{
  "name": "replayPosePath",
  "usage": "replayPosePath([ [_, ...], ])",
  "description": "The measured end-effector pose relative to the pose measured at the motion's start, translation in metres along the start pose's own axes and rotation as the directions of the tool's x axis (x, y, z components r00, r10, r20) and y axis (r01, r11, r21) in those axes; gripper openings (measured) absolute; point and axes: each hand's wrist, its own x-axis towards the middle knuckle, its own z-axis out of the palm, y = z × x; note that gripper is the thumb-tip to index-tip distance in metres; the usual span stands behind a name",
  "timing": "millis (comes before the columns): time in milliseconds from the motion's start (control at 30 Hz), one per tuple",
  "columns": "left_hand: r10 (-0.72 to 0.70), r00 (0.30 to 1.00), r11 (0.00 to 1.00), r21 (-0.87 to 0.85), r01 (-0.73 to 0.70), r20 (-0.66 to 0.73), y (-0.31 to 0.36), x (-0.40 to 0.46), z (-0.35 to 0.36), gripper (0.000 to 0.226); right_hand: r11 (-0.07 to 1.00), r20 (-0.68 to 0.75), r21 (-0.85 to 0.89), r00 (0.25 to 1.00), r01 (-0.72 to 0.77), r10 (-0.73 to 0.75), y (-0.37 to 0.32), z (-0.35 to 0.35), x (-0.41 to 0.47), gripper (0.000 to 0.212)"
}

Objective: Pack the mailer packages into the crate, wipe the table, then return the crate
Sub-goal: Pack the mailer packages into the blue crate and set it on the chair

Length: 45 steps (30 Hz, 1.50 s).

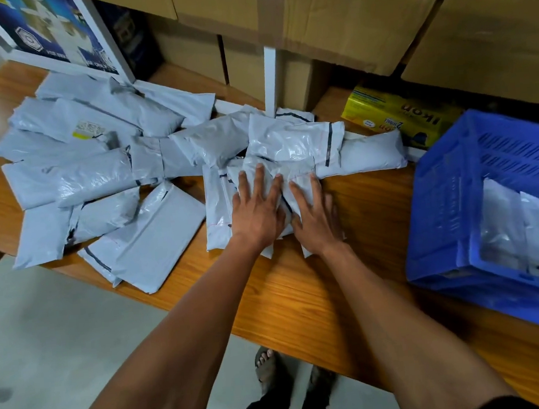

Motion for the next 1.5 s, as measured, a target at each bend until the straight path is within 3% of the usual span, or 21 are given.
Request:
replayPosePath([
  [267,-0.048,0.999,0.998,-0.045,0.049,0.014,0.017,-0.052,-0.025,0.077,0.992,0.044,0.004,0.991,-0.13,0.13,-0.013,-0.044,-0.049,0.078],
  [400,-0.036,0.999,0.994,-0.105,0.033,-0.025,0.039,-0.08,-0.043,0.072,0.988,-0.085,-0.033,0.985,-0.153,0.15,-0.014,-0.074,-0.078,0.077],
  [633,0.1,0.963,0.974,-0.172,-0.146,-0.252,0.11,-0.069,-0.106,0.067,0.975,-0.333,-0.057,0.925,-0.215,0.185,0.004,-0.18,-0.088,0.073],
  [867,0.26,0.906,0.915,-0.215,-0.342,-0.334,0.236,-0.054,-0.138,0.065,0.919,-0.431,0.023,0.825,-0.394,0.365,0.111,-0.26,-0.123,0.069],
  [1033,0.376,0.886,0.869,-0.23,-0.438,-0.271,0.324,-0.047,-0.129,0.069,0.874,-0.338,0.021,0.819,-0.486,0.463,0.203,-0.271,-0.144,0.071],
  [1200,0.397,0.898,0.873,-0.222,-0.434,-0.192,0.39,-0.018,-0.105,0.068,0.842,-0.201,0.059,0.82,-0.536,0.536,0.262,-0.267,-0.145,0.07],
  [1500,0.246,0.962,0.96,-0.165,-0.224,0.123,0.43,0.046,-0.027,0.074,0.853,0.017,0.057,0.855,-0.518,0.518,0.313,-0.237,-0.119,0.075],
])
